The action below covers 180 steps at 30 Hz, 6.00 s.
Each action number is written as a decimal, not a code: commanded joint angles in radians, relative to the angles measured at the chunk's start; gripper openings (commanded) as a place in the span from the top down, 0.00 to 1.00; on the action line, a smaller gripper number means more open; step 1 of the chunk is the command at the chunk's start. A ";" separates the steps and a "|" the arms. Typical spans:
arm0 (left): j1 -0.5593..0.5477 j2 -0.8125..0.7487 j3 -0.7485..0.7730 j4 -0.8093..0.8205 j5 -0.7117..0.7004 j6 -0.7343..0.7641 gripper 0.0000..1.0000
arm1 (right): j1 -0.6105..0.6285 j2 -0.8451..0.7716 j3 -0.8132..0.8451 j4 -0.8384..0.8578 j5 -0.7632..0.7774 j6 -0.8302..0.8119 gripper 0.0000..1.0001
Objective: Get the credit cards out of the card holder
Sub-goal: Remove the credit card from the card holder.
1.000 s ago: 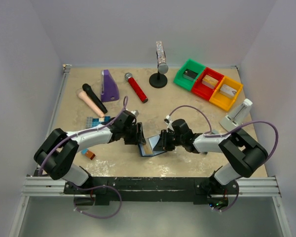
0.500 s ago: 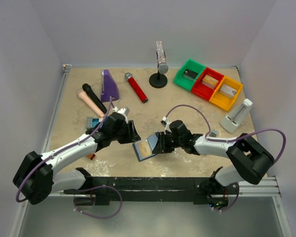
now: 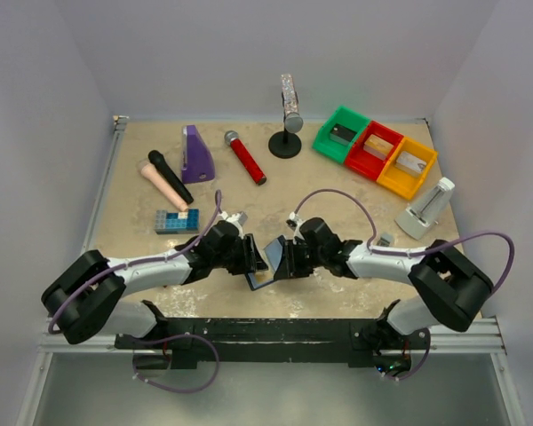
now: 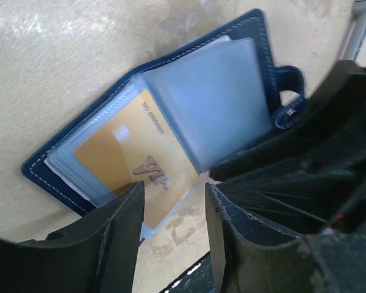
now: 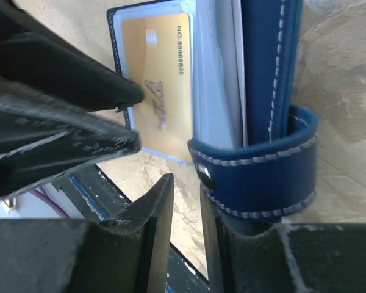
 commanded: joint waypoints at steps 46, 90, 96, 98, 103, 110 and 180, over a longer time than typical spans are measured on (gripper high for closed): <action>0.007 0.002 -0.039 -0.123 -0.159 0.128 0.62 | -0.047 0.108 0.323 -0.377 0.053 -0.182 0.74; 0.016 -0.219 -0.085 -0.136 -0.185 0.128 0.75 | 0.031 0.111 0.394 -0.236 -0.099 -0.087 0.65; 0.016 -0.169 -0.086 -0.093 -0.204 0.127 0.77 | 0.028 0.152 0.361 -0.172 -0.109 -0.068 0.65; 0.016 -0.158 -0.085 -0.092 -0.213 0.124 0.77 | 0.022 0.169 0.354 -0.158 -0.109 -0.059 0.64; 0.016 -0.130 -0.090 -0.090 -0.227 0.118 0.78 | 0.005 0.193 0.320 -0.099 -0.123 -0.027 0.63; 0.014 -0.106 -0.106 -0.090 -0.242 0.096 0.82 | -0.006 0.218 0.311 -0.104 -0.094 -0.025 0.63; 0.014 -0.053 -0.261 0.221 -0.216 -0.094 0.91 | -0.015 0.190 0.188 0.008 -0.013 0.080 0.53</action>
